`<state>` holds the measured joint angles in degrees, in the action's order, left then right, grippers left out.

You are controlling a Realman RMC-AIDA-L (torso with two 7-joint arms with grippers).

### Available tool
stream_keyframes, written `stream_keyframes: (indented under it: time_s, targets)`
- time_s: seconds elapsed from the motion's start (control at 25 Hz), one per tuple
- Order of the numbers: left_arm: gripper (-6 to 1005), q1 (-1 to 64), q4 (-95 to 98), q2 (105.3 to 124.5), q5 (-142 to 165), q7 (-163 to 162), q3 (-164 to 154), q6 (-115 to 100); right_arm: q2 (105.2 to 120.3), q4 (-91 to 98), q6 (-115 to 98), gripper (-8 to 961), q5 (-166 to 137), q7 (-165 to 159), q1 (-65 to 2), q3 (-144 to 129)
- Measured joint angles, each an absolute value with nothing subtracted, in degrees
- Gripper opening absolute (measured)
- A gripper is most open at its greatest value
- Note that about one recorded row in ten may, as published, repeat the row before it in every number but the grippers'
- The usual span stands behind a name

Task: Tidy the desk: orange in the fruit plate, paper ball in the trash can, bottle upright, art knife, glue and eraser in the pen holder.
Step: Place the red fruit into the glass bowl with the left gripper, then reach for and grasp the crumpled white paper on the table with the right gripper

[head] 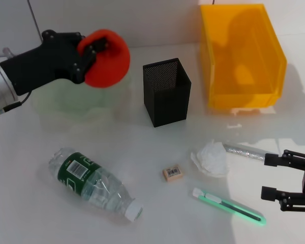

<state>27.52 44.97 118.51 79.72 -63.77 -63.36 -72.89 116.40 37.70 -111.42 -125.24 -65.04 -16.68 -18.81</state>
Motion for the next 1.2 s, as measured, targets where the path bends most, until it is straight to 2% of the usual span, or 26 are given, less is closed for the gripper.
stream_keyframes:
  time_s: [0.08,0.52,0.84,1.04,1.2]
  targets:
    - [62,31.83,38.24,118.91,78.25,-58.19,-59.49,-68.25,116.56,37.70,-111.43,825,-125.24,-64.75,-16.87,-18.80]
    - [63,34.96,33.72,119.05,75.02,-56.01,-59.41,-54.60,116.63,37.32,-111.45,825,-125.24,-64.51,-18.25,-19.05]
    - [185,35.38,32.16,119.10,74.43,-55.83,-59.59,-51.28,116.71,37.26,-111.44,825,-125.24,-64.51,-18.64,-19.31]
    - [485,34.89,32.42,119.05,74.43,-56.69,-60.22,-52.64,116.72,37.29,-111.44,826,-125.02,-64.56,-18.45,-18.78]
    - [693,28.83,36.88,118.22,74.85,-62.99,-60.56,-70.23,116.43,37.79,-112.64,826,-122.51,-66.43,-18.19,-18.09]
